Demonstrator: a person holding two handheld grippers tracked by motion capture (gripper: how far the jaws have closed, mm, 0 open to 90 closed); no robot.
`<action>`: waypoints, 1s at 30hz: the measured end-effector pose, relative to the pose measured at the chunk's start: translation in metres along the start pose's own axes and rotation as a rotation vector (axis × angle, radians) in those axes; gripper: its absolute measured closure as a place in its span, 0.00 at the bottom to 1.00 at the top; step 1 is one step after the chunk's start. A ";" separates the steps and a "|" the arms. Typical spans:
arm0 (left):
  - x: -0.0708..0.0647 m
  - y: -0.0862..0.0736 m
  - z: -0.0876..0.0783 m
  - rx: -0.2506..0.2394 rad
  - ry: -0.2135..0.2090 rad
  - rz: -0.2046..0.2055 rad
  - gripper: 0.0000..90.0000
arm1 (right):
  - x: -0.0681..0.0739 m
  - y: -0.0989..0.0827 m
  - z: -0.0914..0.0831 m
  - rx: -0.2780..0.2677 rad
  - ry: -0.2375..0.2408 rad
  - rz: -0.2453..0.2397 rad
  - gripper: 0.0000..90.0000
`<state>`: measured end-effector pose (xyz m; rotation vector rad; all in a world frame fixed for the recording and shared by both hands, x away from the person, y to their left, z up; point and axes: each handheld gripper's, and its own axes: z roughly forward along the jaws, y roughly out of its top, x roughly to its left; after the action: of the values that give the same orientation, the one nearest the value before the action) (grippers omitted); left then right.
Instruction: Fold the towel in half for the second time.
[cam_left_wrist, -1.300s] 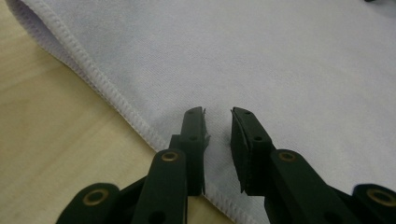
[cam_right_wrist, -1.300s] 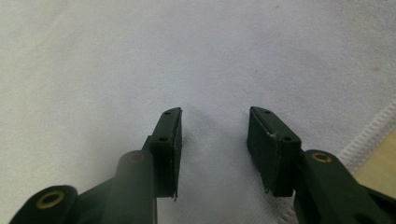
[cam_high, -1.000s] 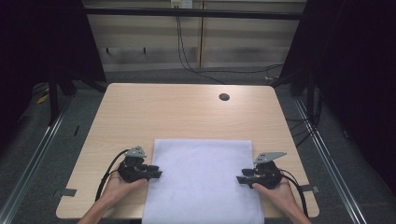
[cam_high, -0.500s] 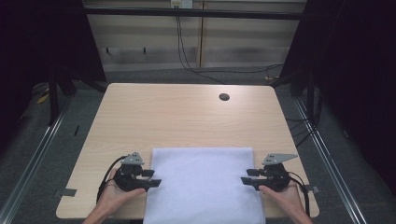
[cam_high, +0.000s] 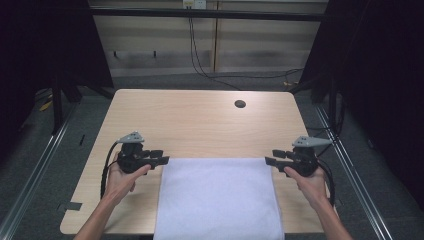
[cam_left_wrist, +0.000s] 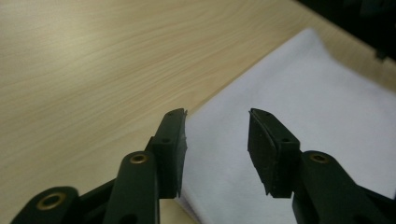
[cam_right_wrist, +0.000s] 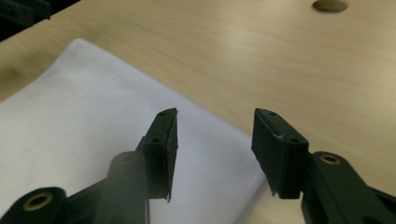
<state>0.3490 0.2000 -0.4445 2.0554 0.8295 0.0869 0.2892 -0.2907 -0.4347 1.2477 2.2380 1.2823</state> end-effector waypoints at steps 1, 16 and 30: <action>0.002 0.002 0.005 0.004 0.011 0.008 0.65 | -0.004 0.005 0.005 0.020 0.000 -0.016 0.58; 0.028 -0.028 0.024 0.054 -0.021 -0.012 0.67 | -0.035 -0.023 0.050 0.169 -0.021 0.018 0.57; 0.030 -0.030 0.040 0.112 -0.012 -0.003 0.63 | -0.036 -0.030 0.061 0.209 -0.023 0.005 0.67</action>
<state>0.3711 0.2007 -0.4988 2.1577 0.8467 0.0268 0.3302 -0.2915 -0.4994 1.3310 2.4034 1.0509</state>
